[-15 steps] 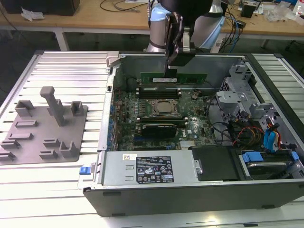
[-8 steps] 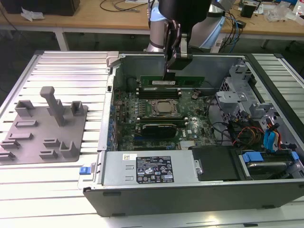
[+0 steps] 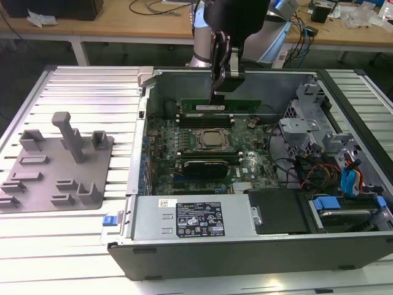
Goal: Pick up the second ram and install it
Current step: 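Pick up the second ram and move it above second insertion slot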
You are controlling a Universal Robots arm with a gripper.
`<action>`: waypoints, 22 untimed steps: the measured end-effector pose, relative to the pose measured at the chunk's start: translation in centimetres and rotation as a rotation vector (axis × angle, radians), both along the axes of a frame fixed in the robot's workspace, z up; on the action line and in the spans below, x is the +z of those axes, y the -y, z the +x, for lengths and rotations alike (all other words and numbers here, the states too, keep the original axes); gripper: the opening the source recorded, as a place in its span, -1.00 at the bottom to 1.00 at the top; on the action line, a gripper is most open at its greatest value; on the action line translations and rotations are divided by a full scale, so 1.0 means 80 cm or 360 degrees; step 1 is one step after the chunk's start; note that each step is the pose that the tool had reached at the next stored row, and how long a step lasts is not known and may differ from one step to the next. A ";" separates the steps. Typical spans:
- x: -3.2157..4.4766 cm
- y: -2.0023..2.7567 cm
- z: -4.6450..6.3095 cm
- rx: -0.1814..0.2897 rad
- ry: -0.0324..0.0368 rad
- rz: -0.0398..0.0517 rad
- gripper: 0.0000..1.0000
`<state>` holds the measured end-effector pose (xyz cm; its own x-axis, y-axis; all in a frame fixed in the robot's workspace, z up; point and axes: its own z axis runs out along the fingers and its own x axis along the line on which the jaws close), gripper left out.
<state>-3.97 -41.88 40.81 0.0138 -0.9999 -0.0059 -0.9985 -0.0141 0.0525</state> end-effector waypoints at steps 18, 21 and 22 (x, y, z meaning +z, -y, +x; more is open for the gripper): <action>-0.0300 -0.0424 0.000 0.0000 0.0000 0.0017 -0.81; -0.0388 -0.0446 0.000 0.0000 0.0000 0.0017 -0.81; -0.0413 -0.0452 0.000 0.0000 0.0000 0.0017 -0.81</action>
